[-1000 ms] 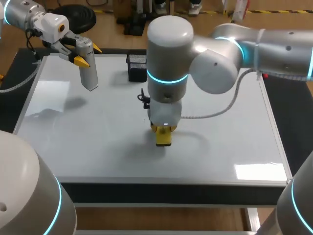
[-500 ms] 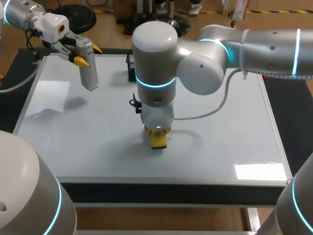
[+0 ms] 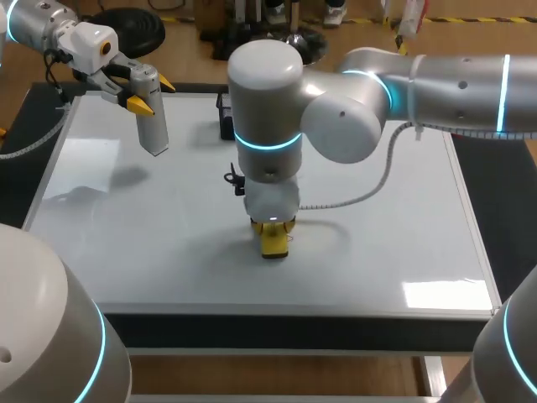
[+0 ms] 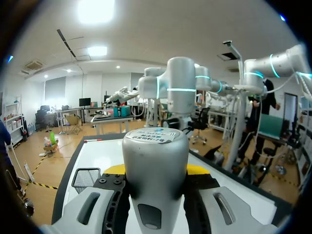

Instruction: Pick up the inspection probe, press it on each red-marked spot on the whiteboard one by one, put down the probe, pick up the eraser, and wipe off all the red marks.

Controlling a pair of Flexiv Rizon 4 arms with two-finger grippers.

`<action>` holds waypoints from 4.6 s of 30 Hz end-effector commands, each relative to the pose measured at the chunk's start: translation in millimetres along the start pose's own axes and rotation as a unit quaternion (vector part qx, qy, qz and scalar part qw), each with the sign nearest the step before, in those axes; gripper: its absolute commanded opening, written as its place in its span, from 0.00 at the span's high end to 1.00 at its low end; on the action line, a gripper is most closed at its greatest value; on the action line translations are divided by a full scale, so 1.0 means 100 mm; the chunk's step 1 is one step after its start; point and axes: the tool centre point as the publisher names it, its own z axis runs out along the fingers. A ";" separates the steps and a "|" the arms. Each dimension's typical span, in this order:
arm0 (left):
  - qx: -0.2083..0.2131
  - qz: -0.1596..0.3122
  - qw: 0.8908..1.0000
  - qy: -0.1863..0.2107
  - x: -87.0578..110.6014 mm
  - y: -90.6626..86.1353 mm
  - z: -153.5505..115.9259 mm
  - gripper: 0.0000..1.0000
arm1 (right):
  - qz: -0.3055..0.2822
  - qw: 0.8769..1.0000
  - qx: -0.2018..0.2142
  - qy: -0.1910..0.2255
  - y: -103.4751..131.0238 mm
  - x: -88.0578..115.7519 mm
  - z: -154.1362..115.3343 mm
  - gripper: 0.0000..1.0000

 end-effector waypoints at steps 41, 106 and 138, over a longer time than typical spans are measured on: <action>-0.002 0.000 1.000 -0.002 0.01 -0.02 0.01 1.00 | 0.074 0.997 0.021 0.003 -0.15 0.71 -0.26 1.00; -0.002 0.000 1.000 -0.002 0.01 -0.02 0.01 1.00 | 0.034 0.999 -0.005 -0.021 -2.91 0.57 -0.35 1.00; -0.002 0.000 1.000 -0.002 0.01 -0.02 0.01 1.00 | 0.043 0.999 0.007 -0.013 -2.93 0.69 -0.14 0.88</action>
